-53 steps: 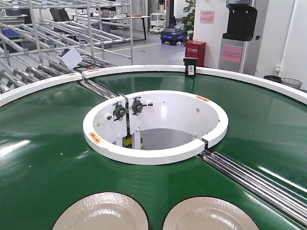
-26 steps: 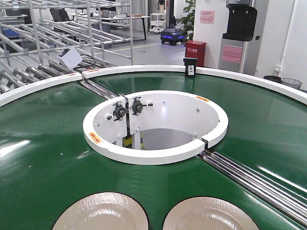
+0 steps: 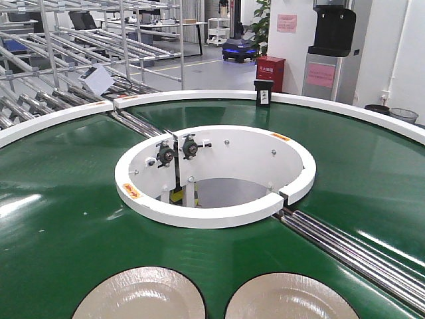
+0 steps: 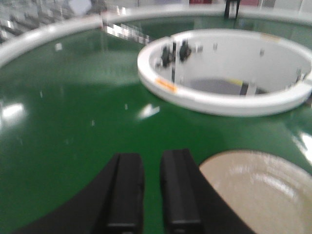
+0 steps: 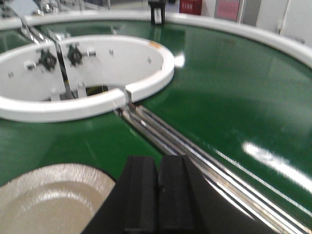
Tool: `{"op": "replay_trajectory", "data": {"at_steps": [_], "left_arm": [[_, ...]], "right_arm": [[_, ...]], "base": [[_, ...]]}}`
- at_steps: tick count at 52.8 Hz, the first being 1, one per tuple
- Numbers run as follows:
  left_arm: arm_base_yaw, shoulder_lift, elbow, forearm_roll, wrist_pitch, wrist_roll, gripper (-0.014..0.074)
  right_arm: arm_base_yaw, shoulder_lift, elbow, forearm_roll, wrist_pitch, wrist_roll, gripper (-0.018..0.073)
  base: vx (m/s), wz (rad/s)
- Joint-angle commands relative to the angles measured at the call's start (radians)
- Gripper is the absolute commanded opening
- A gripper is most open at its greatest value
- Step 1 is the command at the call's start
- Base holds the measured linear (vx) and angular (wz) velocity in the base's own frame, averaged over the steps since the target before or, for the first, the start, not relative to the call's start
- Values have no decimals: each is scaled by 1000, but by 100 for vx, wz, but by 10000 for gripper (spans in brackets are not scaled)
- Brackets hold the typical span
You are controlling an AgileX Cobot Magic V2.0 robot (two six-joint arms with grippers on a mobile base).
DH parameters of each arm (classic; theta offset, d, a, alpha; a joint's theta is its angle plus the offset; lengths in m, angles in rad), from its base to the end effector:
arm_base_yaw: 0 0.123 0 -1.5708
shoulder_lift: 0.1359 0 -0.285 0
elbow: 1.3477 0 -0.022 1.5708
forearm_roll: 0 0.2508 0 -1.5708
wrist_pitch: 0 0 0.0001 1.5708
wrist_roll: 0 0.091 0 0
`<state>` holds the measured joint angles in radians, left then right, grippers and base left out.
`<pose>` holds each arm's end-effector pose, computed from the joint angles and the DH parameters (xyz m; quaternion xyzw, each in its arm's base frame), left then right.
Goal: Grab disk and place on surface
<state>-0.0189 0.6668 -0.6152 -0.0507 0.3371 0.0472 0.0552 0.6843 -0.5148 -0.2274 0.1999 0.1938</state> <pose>0.1387 -0.0042 0.3318 0.0123 0.8051 -0.0125 0.5929 0.1448 0.0039 0.3078 -0.0202 0.7977 -0.0100 0.6027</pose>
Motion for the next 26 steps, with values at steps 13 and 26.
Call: {"op": "replay_trajectory", "data": {"at_steps": [13,26], "left_arm": [[-4,206,-30,-6,-48,-9,506],[-4,368,-41,-128,-31,-40,505]], "right_arm": [[-7,67,-34,62,-47,3,316],[-7,70,-34,64,-48,3,593]], "base": [[0,0],[0,0]]}}
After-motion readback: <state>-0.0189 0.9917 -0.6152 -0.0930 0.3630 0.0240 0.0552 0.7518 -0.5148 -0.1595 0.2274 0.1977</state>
